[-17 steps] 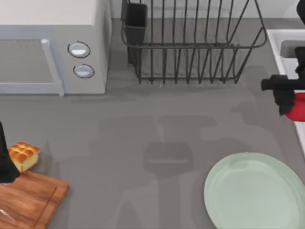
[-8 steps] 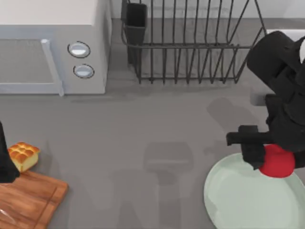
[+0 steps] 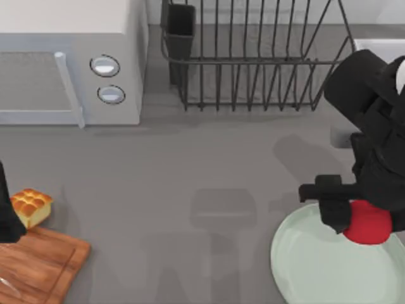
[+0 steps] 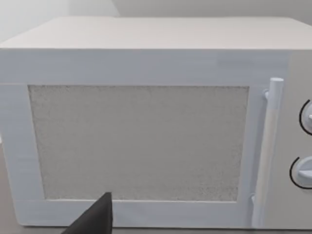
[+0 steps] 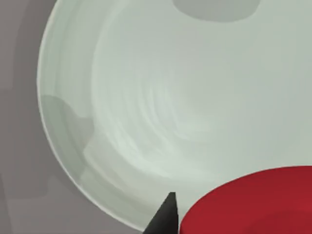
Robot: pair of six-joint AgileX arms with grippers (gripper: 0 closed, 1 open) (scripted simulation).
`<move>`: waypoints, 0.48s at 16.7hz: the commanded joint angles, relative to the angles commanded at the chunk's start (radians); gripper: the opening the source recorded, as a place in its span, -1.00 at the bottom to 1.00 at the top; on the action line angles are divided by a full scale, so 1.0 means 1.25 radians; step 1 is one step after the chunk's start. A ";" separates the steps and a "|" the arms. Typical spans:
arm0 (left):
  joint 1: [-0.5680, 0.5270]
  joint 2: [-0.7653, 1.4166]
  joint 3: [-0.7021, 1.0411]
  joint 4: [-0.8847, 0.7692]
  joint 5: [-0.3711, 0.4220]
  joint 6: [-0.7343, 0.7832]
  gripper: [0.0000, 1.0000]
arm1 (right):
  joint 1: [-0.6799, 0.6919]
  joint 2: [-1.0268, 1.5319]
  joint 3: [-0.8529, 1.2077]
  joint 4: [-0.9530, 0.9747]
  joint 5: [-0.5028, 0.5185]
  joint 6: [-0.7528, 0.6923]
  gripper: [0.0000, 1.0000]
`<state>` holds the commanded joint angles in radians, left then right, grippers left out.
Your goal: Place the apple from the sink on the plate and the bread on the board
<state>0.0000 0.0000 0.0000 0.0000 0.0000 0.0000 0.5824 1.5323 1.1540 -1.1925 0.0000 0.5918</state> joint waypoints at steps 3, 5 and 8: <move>0.000 0.000 0.000 0.000 0.000 0.000 1.00 | 0.000 0.000 0.000 0.000 0.000 0.000 -0.40; 0.000 0.000 0.000 0.000 0.000 0.000 1.00 | 0.000 0.000 0.000 0.000 0.000 0.000 -0.10; 0.000 0.000 0.000 0.000 0.000 0.000 1.00 | 0.000 0.000 0.000 0.000 0.000 0.000 0.36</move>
<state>0.0000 0.0000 0.0000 0.0000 0.0000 0.0000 0.5824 1.5323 1.1540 -1.1925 0.0000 0.5918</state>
